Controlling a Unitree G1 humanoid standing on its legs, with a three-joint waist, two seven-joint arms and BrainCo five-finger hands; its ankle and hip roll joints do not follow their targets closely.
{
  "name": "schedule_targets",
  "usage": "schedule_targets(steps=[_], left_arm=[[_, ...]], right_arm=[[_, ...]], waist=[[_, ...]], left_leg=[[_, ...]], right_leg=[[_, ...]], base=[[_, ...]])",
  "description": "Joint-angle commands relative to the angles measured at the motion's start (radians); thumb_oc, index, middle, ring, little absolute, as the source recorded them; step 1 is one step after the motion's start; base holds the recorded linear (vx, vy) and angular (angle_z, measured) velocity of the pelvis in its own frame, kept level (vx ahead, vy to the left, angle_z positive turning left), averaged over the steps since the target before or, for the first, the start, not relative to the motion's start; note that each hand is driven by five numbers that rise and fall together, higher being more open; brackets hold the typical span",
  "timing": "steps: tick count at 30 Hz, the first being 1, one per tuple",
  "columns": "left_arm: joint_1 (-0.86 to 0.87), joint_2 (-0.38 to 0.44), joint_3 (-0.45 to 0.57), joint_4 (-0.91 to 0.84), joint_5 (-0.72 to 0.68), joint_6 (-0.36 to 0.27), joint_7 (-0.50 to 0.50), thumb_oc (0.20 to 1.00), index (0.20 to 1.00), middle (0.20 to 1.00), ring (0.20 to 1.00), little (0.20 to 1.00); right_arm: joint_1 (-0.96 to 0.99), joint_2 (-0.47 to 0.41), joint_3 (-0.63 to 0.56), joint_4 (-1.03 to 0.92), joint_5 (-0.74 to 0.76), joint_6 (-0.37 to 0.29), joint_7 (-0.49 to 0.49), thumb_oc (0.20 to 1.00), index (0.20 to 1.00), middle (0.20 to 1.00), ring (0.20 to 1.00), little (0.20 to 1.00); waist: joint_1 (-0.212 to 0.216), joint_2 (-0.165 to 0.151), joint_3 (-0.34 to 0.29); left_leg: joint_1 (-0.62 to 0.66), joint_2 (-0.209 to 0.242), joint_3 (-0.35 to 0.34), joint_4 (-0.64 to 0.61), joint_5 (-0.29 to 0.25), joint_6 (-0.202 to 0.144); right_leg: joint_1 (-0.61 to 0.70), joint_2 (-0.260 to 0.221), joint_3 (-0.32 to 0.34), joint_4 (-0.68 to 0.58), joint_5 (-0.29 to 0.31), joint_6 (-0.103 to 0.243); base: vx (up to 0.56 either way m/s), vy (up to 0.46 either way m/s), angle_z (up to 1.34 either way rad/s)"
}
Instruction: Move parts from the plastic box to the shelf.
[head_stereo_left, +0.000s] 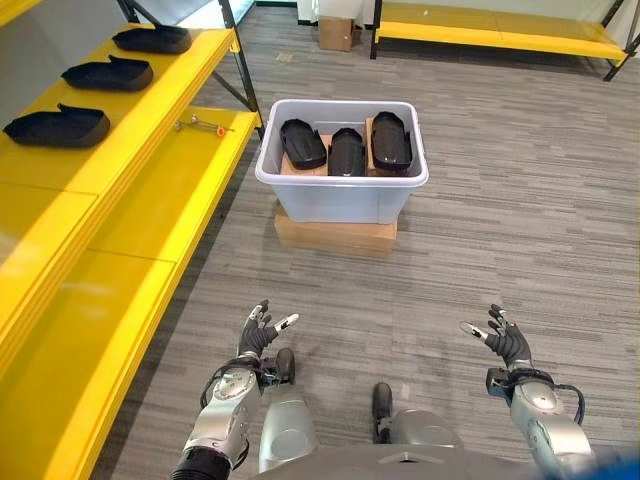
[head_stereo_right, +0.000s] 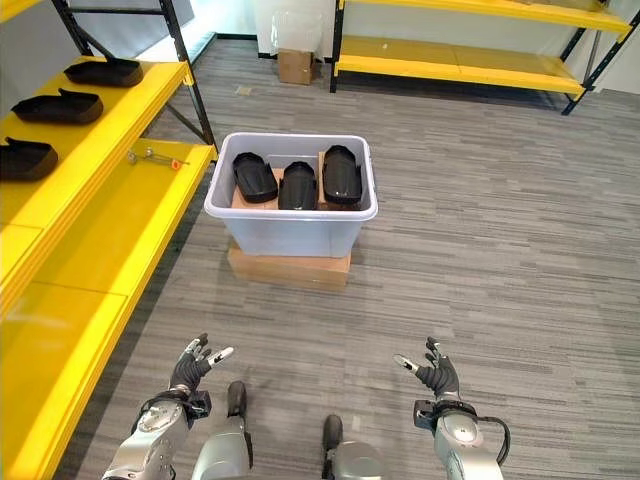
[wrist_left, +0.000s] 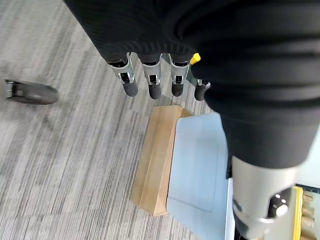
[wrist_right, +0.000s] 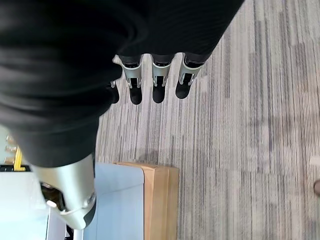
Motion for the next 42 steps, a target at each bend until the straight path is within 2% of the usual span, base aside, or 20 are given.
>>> schedule_targets(steps=[1, 3, 7, 9, 10, 11, 13, 15, 17, 18, 21, 26, 31, 33, 34, 35, 36, 38, 40, 42], left_arm=[[0.022, 0.062, 0.006, -0.106, 0.021, -0.04, 0.015, 1.0, 1.0, 1.0, 1.0, 1.0], [0.003, 0.082, -0.006, -0.112, 0.026, -0.037, 0.015, 1.0, 1.0, 1.0, 1.0, 1.0], [-0.007, 0.107, -0.01, -0.117, 0.043, -0.024, 0.013, 1.0, 1.0, 1.0, 1.0, 1.0], [-0.006, 0.123, -0.008, -0.134, 0.069, -0.02, 0.008, 1.0, 1.0, 1.0, 1.0, 1.0], [-0.002, 0.124, -0.003, -0.135, 0.073, -0.02, 0.007, 1.0, 1.0, 1.0, 1.0, 1.0], [0.001, 0.12, -0.009, -0.126, 0.065, -0.023, 0.002, 1.0, 1.0, 1.0, 1.0, 1.0], [0.0, 0.118, -0.006, -0.123, 0.062, -0.022, 0.001, 1.0, 1.0, 1.0, 1.0, 1.0], [-0.006, 0.118, -0.001, -0.113, 0.056, -0.025, -0.002, 1.0, 1.0, 1.0, 1.0, 1.0], [0.002, 0.113, 0.005, -0.11, 0.057, -0.031, -0.008, 1.0, 1.0, 1.0, 1.0, 1.0], [0.005, 0.112, 0.013, -0.104, 0.064, -0.034, -0.015, 1.0, 1.0, 1.0, 1.0, 1.0], [0.013, 0.111, 0.022, -0.105, 0.073, -0.037, -0.024, 1.0, 1.0, 1.0, 1.0, 1.0], [0.036, 0.091, 0.022, -0.094, 0.094, -0.031, -0.044, 1.0, 1.0, 1.0, 1.0, 1.0], [0.016, 0.072, 0.004, -0.092, 0.069, -0.035, -0.03, 1.0, 1.0, 1.0, 1.0, 1.0], [0.002, 0.072, -0.004, -0.091, 0.047, -0.038, -0.024, 1.0, 1.0, 1.0, 1.0, 1.0], [-0.002, 0.072, -0.007, -0.092, 0.037, -0.039, -0.022, 1.0, 1.0, 1.0, 1.0, 1.0], [-0.002, 0.072, -0.007, -0.092, 0.037, -0.039, -0.022, 1.0, 1.0, 1.0, 1.0, 1.0], [-0.004, 0.072, -0.011, -0.093, 0.034, -0.038, -0.021, 1.0, 1.0, 1.0, 1.0, 1.0], [-0.002, 0.072, -0.016, -0.095, 0.027, -0.041, -0.024, 1.0, 1.0, 1.0, 1.0, 1.0], [0.003, 0.069, -0.014, -0.096, 0.023, -0.039, -0.017, 1.0, 1.0, 1.0, 1.0, 1.0], [0.012, 0.061, -0.012, -0.094, 0.017, -0.035, -0.011, 1.0, 1.0, 1.0, 1.0, 1.0]], right_arm=[[-0.024, 0.018, -0.015, -0.074, -0.01, -0.027, 0.015, 1.0, 1.0, 1.0, 1.0, 1.0], [-0.033, 0.033, -0.001, -0.066, -0.018, -0.023, 0.021, 1.0, 1.0, 1.0, 1.0, 1.0], [-0.053, 0.055, 0.021, -0.058, -0.022, -0.023, 0.021, 1.0, 1.0, 1.0, 1.0, 1.0], [-0.055, 0.057, 0.033, -0.063, -0.035, -0.027, 0.027, 1.0, 1.0, 1.0, 1.0, 1.0], [-0.054, 0.06, 0.033, -0.068, -0.039, -0.025, 0.028, 1.0, 1.0, 1.0, 1.0, 1.0], [-0.048, 0.056, 0.035, -0.066, -0.038, -0.024, 0.033, 1.0, 1.0, 1.0, 1.0, 1.0], [-0.047, 0.053, 0.032, -0.075, -0.036, -0.023, 0.031, 1.0, 1.0, 1.0, 1.0, 1.0], [-0.051, 0.054, 0.03, -0.075, -0.028, -0.025, 0.028, 1.0, 1.0, 1.0, 1.0, 1.0], [-0.059, 0.05, 0.03, -0.066, -0.031, -0.023, 0.03, 1.0, 1.0, 1.0, 1.0, 1.0], [-0.061, 0.044, 0.025, -0.067, -0.034, -0.019, 0.035, 1.0, 1.0, 1.0, 1.0, 1.0], [-0.062, 0.04, 0.022, -0.071, -0.046, -0.016, 0.039, 1.0, 1.0, 1.0, 1.0, 1.0], [-0.042, 0.036, 0.016, -0.073, -0.054, -0.011, 0.06, 1.0, 1.0, 1.0, 1.0, 1.0], [-0.035, 0.008, -0.003, -0.072, -0.031, -0.018, 0.053, 1.0, 1.0, 1.0, 1.0, 1.0], [-0.042, -0.004, -0.005, -0.064, -0.019, -0.023, 0.047, 1.0, 1.0, 1.0, 1.0, 1.0], [-0.042, -0.014, -0.009, -0.057, -0.013, -0.027, 0.046, 1.0, 1.0, 1.0, 1.0, 1.0], [-0.043, -0.014, -0.009, -0.057, -0.013, -0.027, 0.046, 1.0, 1.0, 1.0, 1.0, 1.0], [-0.044, -0.021, -0.01, -0.054, -0.011, -0.027, 0.044, 1.0, 1.0, 1.0, 1.0, 1.0], [-0.048, -0.037, -0.008, -0.053, -0.006, -0.03, 0.041, 1.0, 1.0, 1.0, 1.0, 1.0], [-0.047, -0.04, -0.007, -0.057, -0.007, -0.028, 0.037, 1.0, 1.0, 1.0, 1.0, 1.0], [-0.047, -0.041, -0.007, -0.057, -0.007, -0.025, 0.027, 1.0, 1.0, 1.0, 1.0, 1.0]], waist=[[-0.001, -0.062, -0.035], [0.003, -0.074, -0.051], [-0.016, -0.05, -0.028], [-0.025, -0.032, -0.008], [-0.031, -0.025, 0.001], [-0.059, -0.017, 0.017], [-0.069, -0.018, 0.022], [-0.075, -0.026, 0.027], [-0.087, -0.031, 0.028], [-0.096, -0.045, 0.027], [-0.098, -0.045, 0.031], [-0.113, -0.054, -0.012], [-0.141, -0.019, -0.032], [-0.142, -0.017, -0.034], [-0.136, -0.015, -0.034], [-0.137, -0.018, -0.036], [-0.133, -0.024, -0.034], [-0.113, -0.04, -0.014], [-0.101, -0.055, 0.002], [-0.077, -0.059, 0.019]], left_leg=[[-0.08, -0.071, 0.042, 0.04, 0.085, 0.038], [-0.091, -0.127, 0.06, 0.097, 0.006, 0.085], [-0.002, -0.187, 0.071, 0.075, -0.052, 0.152], [0.052, -0.193, 0.092, 0.046, -0.067, 0.169], [0.079, -0.194, 0.093, 0.034, -0.078, 0.173], [0.134, -0.203, 0.082, 0.011, -0.091, 0.172], [0.155, -0.209, 0.076, 0.005, -0.099, 0.166], [0.189, -0.213, 0.083, -0.004, -0.127, 0.155], [0.224, -0.215, 0.077, -0.006, -0.157, 0.138], [0.253, -0.223, 0.071, -0.005, -0.182, 0.122], [0.295, -0.215, 0.07, -0.005, -0.206, 0.105], [0.398, -0.209, 0.047, -0.028, -0.26, 0.086], [0.411, -0.122, 0.007, 0.06, -0.194, 0.037], [0.372, -0.106, -0.006, 0.14, -0.096, 0.016], [0.334, -0.084, -0.007, 0.232, -0.007, 0.001], [0.331, -0.087, -0.009, 0.23, -0.003, 0.001], [0.294, -0.085, -0.01, 0.317, 0.049, -0.004], [0.214, -0.107, -0.008, 0.473, 0.091, -0.01], [0.16, -0.097, 0.036, 0.548, 0.091, 0.002], [0.07, -0.105, 0.08, 0.534, 0.024, 0.017]], right_leg=[[0.11, -0.126, 0.02, 0.153, -0.166, 0.092], [0.074, -0.18, 0.032, 0.26, -0.12, 0.117], [-0.09, -0.196, 0.061, 0.607, 0.091, 0.112], [-0.153, -0.222, 0.02, 0.71, 0.119, 0.11], [-0.193, -0.228, -0.006, 0.734, 0.091, 0.104], [-0.286, -0.177, -0.028, 0.705, 0.026, 0.096], [-0.302, -0.163, -0.054, 0.638, 0.016, 0.095], [-0.299, -0.194, -0.113, 0.462, 0.014, 0.1], [-0.31, -0.196, -0.113, 0.242, 0.064, 0.126], [-0.327, -0.206, -0.099, 0.094, 0.119, 0.162], [-0.321, -0.212, -0.128, -0.018, 0.161, 0.184], [-0.303, -0.206, -0.118, -0.019, 0.196, 0.18], [-0.305, -0.15, -0.11, 0.107, 0.133, 0.125], [-0.297, -0.128, -0.107, 0.137, 0.095, 0.094], [-0.268, -0.092, -0.107, 0.139, 0.052, 0.061], [-0.27, -0.096, -0.108, 0.137, 0.055, 0.062], [-0.248, -0.083, -0.105, 0.132, 0.037, 0.045], [-0.208, -0.077, -0.095, 0.127, 0.008, 0.018], [-0.176, -0.076, -0.097, 0.123, -0.014, 0.0], [-0.142, -0.073, -0.092, 0.118, -0.031, 0.0]], base=[[0.32, 0.199, -0.06], [0.36, 0.264, 0.11], [0.26, 0.265, 0.15], [0.28, 0.25, 0.02], [0.46, 0.217, -0.09], [0.34, 0.129, -0.07], [0.27, 0.032, -0.18], [0.32, -0.057, 0.2], [0.43, -0.14, 0.11], [0.37, -0.132, 0.05], [0.31, -0.113, 0.11], [0.39, -0.16, 0.1], [0.34, -0.254, 0.48], [0.32, -0.306, -0.27], [0.26, -0.262, -0.17], [0.29, -0.298, -0.04], [0.16, -0.182, -0.13], [0.2, -0.237, -0.16], [0.18, -0.224, -0.22], [0.2, -0.157, -0.05]])
